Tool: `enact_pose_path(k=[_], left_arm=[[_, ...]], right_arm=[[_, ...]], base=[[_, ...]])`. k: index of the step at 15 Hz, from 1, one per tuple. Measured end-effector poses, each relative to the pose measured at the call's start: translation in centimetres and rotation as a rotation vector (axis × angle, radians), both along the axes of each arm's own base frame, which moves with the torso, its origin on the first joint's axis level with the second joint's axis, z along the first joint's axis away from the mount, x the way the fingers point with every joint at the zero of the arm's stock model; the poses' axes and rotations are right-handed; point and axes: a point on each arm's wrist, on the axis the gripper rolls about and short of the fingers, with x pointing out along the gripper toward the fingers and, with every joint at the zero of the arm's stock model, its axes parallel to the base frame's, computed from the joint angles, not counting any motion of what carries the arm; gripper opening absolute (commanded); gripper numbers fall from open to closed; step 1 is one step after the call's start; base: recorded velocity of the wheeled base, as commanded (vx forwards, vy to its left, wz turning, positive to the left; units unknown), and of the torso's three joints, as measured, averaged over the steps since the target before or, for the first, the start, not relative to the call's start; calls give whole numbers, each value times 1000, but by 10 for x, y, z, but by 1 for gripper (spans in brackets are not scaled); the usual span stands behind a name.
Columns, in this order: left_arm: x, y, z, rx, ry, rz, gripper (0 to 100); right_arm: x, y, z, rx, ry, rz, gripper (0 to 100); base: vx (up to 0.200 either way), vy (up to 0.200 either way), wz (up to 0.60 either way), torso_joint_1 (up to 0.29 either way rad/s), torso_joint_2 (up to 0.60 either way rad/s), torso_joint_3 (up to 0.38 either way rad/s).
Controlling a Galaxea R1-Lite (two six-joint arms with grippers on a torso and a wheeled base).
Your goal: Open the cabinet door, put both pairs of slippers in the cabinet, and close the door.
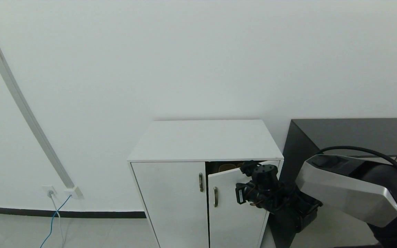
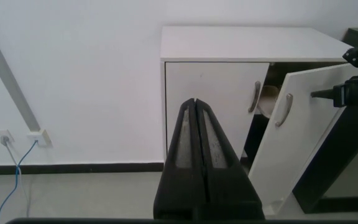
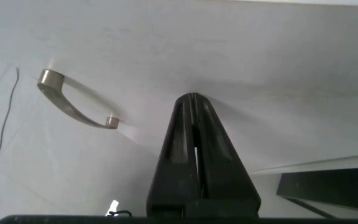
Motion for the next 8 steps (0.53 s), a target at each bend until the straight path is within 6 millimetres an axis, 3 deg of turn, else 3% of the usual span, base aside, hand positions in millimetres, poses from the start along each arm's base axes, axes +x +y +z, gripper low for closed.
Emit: enact_pose_path(k=[8], left_arm=[[0,0,0,-1,0,0,0]], right_arm=[[22,-1,-6,19,-36,-28,0]], base=[[0,0,0,0,0,0]])
